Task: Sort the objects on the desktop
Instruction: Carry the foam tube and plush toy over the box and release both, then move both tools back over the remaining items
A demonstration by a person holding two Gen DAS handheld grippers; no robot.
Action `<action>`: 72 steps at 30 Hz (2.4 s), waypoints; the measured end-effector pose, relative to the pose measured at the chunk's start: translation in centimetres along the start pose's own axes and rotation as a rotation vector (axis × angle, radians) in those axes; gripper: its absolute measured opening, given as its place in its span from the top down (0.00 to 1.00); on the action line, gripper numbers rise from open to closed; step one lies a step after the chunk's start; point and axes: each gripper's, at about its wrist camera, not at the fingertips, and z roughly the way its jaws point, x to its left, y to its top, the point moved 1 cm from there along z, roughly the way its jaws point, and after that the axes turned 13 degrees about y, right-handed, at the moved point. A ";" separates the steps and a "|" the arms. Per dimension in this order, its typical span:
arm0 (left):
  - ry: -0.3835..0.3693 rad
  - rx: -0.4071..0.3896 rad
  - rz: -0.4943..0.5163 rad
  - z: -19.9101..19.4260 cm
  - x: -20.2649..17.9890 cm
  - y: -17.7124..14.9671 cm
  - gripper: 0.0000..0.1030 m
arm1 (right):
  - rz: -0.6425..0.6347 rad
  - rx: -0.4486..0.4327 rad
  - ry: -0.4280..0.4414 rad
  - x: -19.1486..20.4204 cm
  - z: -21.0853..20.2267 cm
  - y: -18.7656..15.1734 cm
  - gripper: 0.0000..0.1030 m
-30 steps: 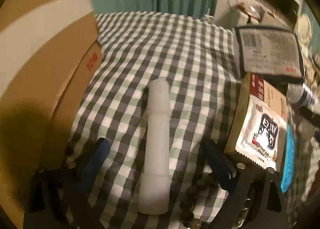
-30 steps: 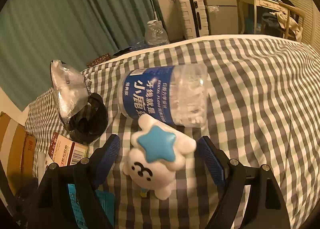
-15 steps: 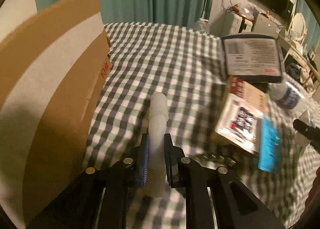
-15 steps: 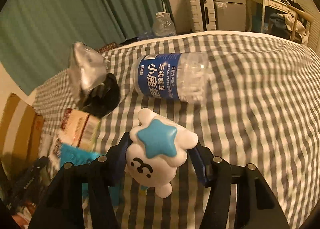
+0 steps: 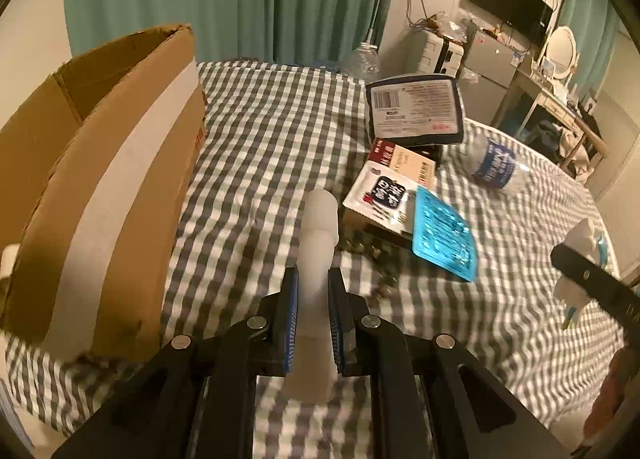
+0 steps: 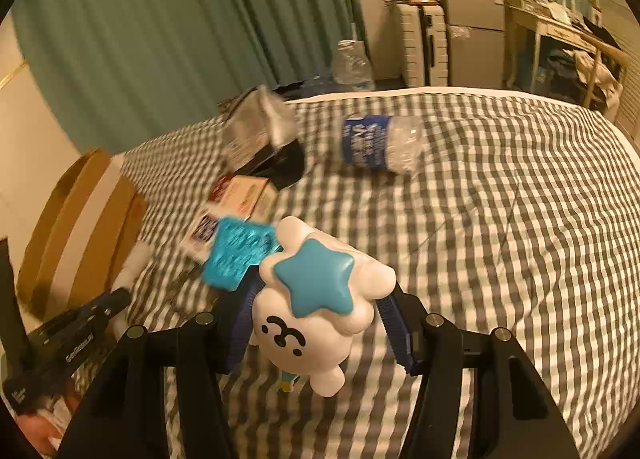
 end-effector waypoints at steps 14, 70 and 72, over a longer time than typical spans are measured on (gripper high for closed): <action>-0.059 -0.057 -0.017 -6.4 1.3 -0.1 0.86 | -0.115 -0.021 0.030 6.2 -4.7 -2.0 0.45; 0.164 -0.164 -0.007 -1.6 22.3 8.5 0.04 | -0.137 -0.009 0.319 30.0 13.0 9.7 0.12; 0.138 -0.157 -0.004 -2.5 21.4 8.1 0.04 | -0.117 -0.031 0.291 28.5 11.1 9.6 0.12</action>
